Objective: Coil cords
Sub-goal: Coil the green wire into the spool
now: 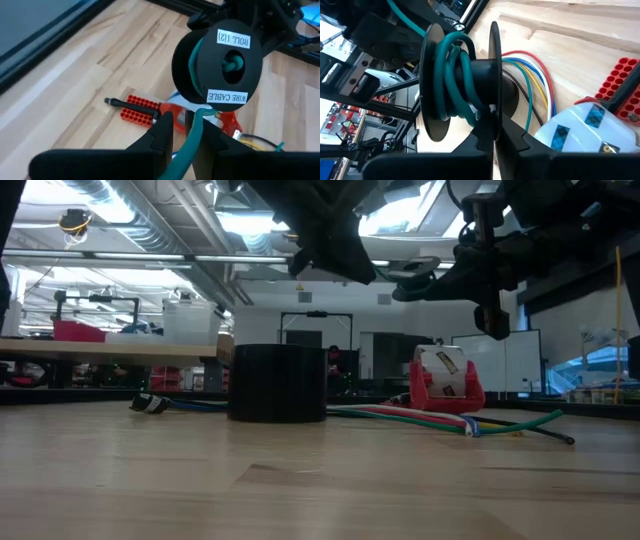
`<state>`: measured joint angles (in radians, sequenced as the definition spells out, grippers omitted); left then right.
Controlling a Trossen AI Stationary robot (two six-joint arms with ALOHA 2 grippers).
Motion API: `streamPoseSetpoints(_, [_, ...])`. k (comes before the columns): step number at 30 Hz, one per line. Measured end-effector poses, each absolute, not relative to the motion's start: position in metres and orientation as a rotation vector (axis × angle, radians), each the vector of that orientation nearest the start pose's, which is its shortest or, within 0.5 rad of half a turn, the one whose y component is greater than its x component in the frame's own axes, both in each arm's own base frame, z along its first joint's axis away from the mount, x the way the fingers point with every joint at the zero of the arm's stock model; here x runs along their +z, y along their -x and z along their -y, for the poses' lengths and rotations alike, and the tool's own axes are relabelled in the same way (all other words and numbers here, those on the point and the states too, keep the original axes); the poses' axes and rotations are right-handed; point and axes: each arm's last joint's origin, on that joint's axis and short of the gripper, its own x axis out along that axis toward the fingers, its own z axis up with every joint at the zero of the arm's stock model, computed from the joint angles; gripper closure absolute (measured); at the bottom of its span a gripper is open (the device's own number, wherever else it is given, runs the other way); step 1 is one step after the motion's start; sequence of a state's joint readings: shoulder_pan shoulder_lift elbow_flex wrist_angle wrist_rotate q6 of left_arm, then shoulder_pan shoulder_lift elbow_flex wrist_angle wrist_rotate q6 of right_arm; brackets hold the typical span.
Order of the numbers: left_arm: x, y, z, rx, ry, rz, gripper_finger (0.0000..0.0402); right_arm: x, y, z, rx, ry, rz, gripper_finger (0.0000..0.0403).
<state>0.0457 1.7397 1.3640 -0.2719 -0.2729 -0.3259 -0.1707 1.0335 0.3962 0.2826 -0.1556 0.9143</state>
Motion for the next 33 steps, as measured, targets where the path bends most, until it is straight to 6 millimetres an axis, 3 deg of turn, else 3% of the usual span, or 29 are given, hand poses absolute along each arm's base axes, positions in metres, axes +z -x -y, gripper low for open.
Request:
streamPoseSetpoints(15, [0.271,-0.390,-0.021,0.303,0.272,-0.618,0.0359,0.200,-0.205,0.030,-0.150,-0.959,-0.325,0.0400])
streamPoseSetpoints(33, [0.285,-0.386,-0.030,0.380,0.304,-0.533,0.0359,0.201,-0.206,0.030,-0.143,-0.932,-0.317,0.0400])
